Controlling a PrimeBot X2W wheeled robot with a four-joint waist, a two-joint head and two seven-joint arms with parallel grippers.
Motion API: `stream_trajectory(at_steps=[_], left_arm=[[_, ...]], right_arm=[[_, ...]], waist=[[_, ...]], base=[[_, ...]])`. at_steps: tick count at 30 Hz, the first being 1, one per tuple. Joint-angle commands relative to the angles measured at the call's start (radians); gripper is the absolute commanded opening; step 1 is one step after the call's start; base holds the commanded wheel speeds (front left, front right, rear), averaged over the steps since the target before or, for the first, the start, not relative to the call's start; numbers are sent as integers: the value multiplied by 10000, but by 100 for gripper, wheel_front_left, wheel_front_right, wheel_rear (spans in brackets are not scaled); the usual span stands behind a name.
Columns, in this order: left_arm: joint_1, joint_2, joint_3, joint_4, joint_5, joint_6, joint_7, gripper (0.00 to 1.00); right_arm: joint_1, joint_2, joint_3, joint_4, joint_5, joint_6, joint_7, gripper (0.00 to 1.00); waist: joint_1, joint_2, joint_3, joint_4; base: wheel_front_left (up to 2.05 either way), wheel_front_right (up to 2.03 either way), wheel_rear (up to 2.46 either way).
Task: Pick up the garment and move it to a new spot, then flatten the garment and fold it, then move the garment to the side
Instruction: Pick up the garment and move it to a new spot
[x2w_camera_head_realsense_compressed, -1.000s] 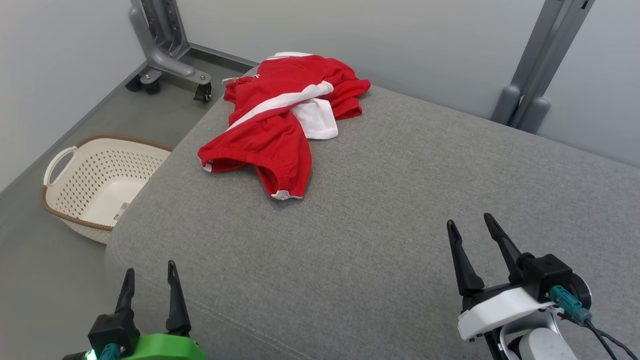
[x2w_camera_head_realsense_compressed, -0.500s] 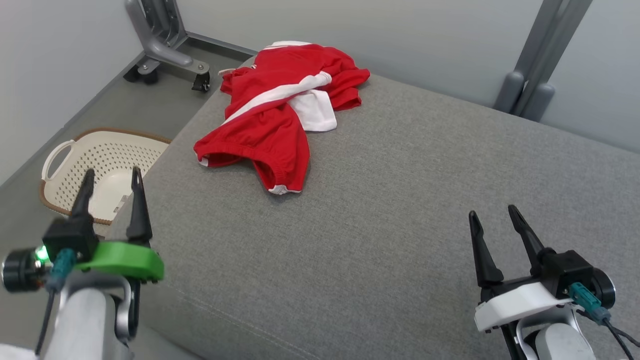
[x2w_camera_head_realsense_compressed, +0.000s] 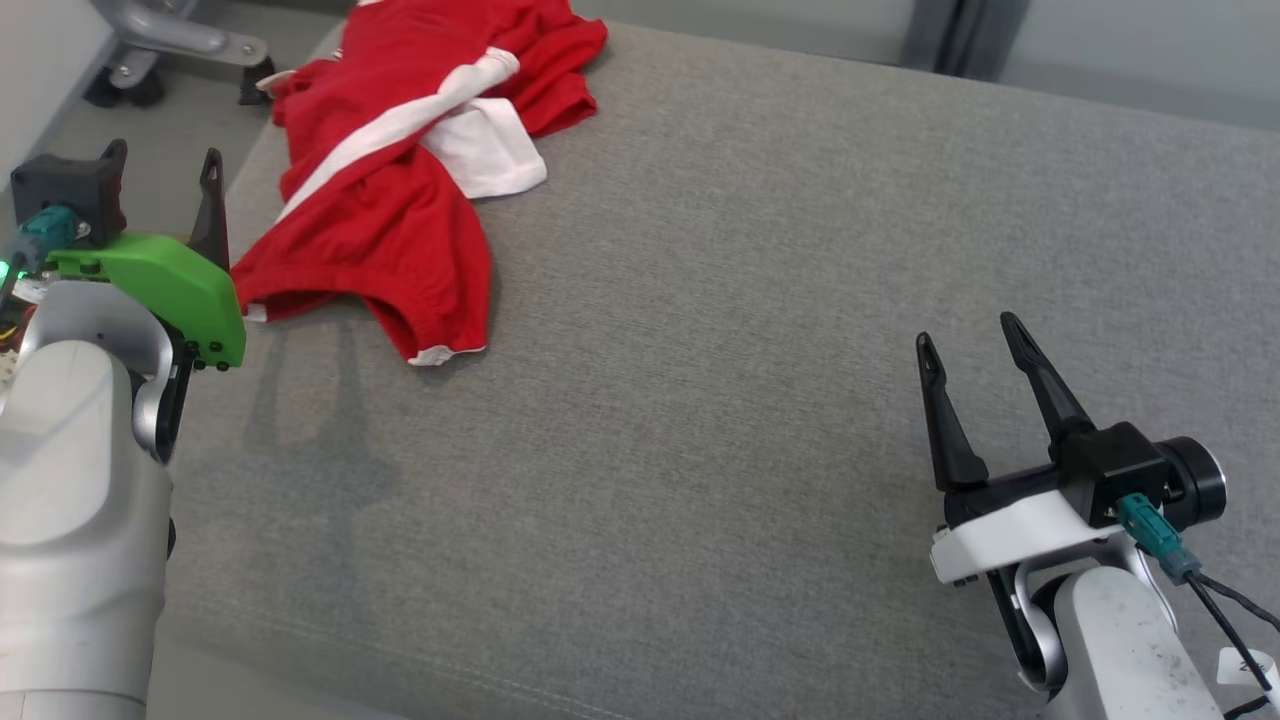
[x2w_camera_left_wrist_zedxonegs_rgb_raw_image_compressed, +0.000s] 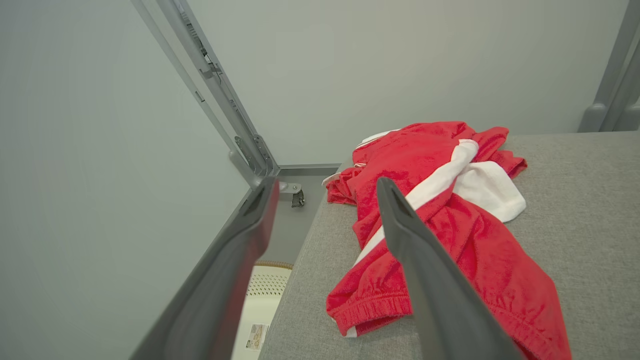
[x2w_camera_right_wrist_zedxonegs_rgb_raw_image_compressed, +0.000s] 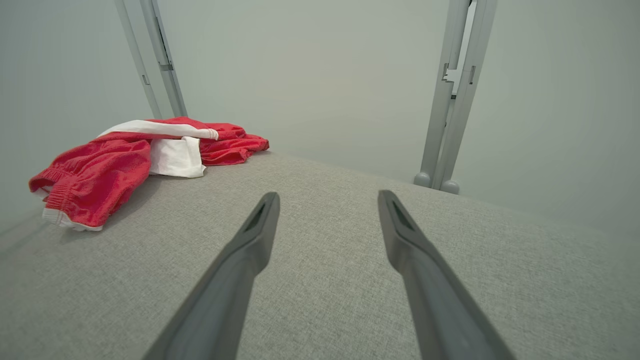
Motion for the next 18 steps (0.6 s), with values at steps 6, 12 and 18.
stream_trajectory(at_steps=[6, 12, 18], left_arm=[[-1009, -119, -577, 1527, -582, -182, 751, 100], [-1274, -184, -1140, 2544, -1328, -186, 1680, 100], [-1317, -34, -1601, 3263, -2106, -190, 2589, 100]], right_arm=[[-315, -37, -137, -140, -244, -10, -35, 100], [-324, -34, -281, -222, -301, -10, -35, 100], [-409, -34, -238, -225, -133, -10, -35, 100]], waist=[[-1, 0, 1658, -1592], [-1, 0, 2019, -1842], [-1, 0, 2170, -2019]], base=[[0, 0, 0], [0, 0, 0], [0, 0, 0]])
